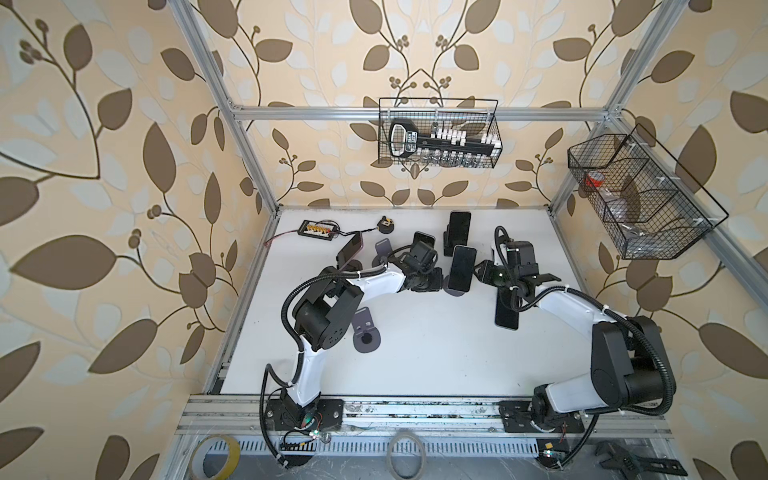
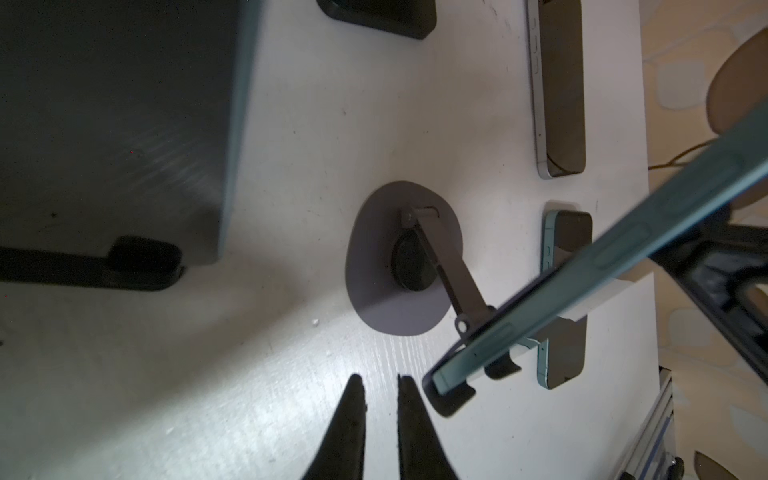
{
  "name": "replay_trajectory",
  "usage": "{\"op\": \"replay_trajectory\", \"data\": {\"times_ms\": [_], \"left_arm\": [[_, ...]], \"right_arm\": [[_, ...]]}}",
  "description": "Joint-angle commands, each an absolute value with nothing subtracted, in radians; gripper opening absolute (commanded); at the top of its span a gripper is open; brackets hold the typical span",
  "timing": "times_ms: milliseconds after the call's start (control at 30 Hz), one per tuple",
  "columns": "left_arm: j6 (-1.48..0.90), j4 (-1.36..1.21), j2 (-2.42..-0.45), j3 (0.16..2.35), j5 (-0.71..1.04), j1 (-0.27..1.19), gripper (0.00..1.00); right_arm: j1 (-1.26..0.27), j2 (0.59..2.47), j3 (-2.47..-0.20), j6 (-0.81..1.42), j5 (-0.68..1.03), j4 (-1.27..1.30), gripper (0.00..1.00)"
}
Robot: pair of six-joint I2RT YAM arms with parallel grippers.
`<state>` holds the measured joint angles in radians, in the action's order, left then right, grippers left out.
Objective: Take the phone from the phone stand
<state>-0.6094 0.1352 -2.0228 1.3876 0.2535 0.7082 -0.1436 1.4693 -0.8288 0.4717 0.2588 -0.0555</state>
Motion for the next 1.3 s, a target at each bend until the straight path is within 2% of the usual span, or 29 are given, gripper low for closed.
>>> {"op": "replay_trajectory", "data": {"times_ms": [0,267,367,567,733,967,1133,1267], "left_arm": [[-0.598,0.129,-1.940,1.384,0.243,0.715,0.17],[-0.550,0.195,-1.847,1.419,0.221,0.715,0.18],[-0.513,0.240,-1.796,1.436,0.204,0.713,0.18],[-0.410,0.353,-1.697,1.482,0.196,0.701,0.27],[-0.279,0.400,-1.629,1.479,0.154,0.681,0.42],[-0.215,0.315,-1.502,1.339,0.013,0.665,0.73],[-0.182,0.291,-1.453,1.305,-0.051,0.665,0.83],[-0.176,0.294,-1.453,1.304,-0.068,0.665,0.86]], "right_arm": [[-0.141,1.446,-0.856,0.482,0.263,-0.051,0.32],[-0.149,1.385,-0.852,0.530,0.229,-0.069,0.45],[-0.167,1.369,-0.861,0.546,0.186,-0.090,0.53],[-0.244,1.374,-0.908,0.552,0.047,-0.143,0.65],[-0.313,1.406,-0.933,0.579,-0.060,-0.150,0.74],[-0.384,1.485,-0.988,0.606,-0.178,-0.174,0.82],[-0.425,1.520,-1.038,0.620,-0.288,-0.227,0.84],[-0.437,1.533,-1.048,0.622,-0.292,-0.229,0.85]]}}
